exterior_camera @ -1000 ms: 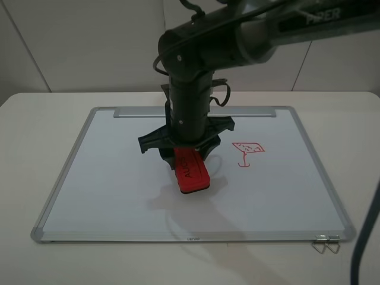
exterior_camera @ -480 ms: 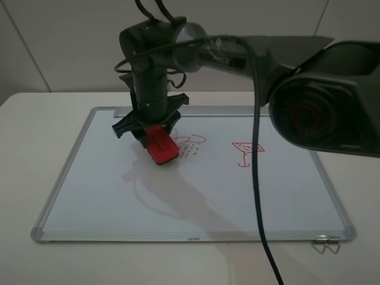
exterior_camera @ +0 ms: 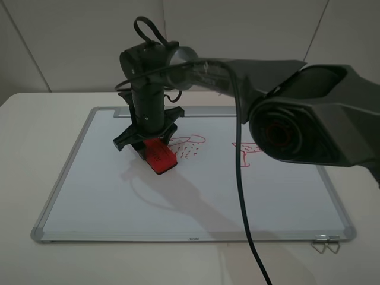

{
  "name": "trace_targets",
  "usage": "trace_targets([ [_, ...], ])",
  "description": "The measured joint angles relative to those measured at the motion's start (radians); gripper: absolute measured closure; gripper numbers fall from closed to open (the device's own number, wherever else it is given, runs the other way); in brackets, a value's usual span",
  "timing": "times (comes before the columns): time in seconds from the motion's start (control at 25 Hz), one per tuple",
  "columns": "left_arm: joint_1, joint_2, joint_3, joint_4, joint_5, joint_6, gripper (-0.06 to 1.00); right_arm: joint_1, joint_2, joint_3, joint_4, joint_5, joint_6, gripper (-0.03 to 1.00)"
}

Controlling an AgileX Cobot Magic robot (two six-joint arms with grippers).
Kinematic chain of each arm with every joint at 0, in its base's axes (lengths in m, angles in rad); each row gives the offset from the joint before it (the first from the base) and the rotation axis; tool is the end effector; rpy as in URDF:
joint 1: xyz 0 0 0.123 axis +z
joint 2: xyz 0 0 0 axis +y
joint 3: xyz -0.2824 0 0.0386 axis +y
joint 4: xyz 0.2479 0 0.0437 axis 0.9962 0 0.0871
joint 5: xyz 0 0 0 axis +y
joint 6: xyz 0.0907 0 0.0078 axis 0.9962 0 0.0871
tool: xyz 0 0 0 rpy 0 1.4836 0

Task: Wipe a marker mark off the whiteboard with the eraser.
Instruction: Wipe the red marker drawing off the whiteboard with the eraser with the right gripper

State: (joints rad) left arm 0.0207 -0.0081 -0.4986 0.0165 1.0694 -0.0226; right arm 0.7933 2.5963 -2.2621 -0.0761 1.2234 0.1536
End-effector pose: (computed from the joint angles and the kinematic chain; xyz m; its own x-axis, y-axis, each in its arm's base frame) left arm -0.0063 0.0012 0.2760 -0.4571 -0.0241 -0.8891 -0.0403 0.9992 -0.0064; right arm 0.3687 0.3653 0.1061 -0.7821 -0.6135 -0.1094 -0.6112 0.7894 -0.0577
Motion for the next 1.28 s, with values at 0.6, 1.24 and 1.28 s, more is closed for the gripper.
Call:
trace_targets([
  [0.6, 0.0, 0.0, 0.0, 0.0, 0.0, 0.0, 0.17, -0.065, -0.005, 0.037, 0.056, -0.022, 0.003, 0.47],
  [1.24, 0.0, 0.0, 0.0, 0.0, 0.0, 0.0, 0.17, -0.246, -0.045, 0.128, 0.048, -0.036, -0.001, 0.47],
  [1.28, 0.0, 0.0, 0.0, 0.0, 0.0, 0.0, 0.17, -0.26, -0.045, 0.128, 0.048, -0.036, -0.001, 0.47],
])
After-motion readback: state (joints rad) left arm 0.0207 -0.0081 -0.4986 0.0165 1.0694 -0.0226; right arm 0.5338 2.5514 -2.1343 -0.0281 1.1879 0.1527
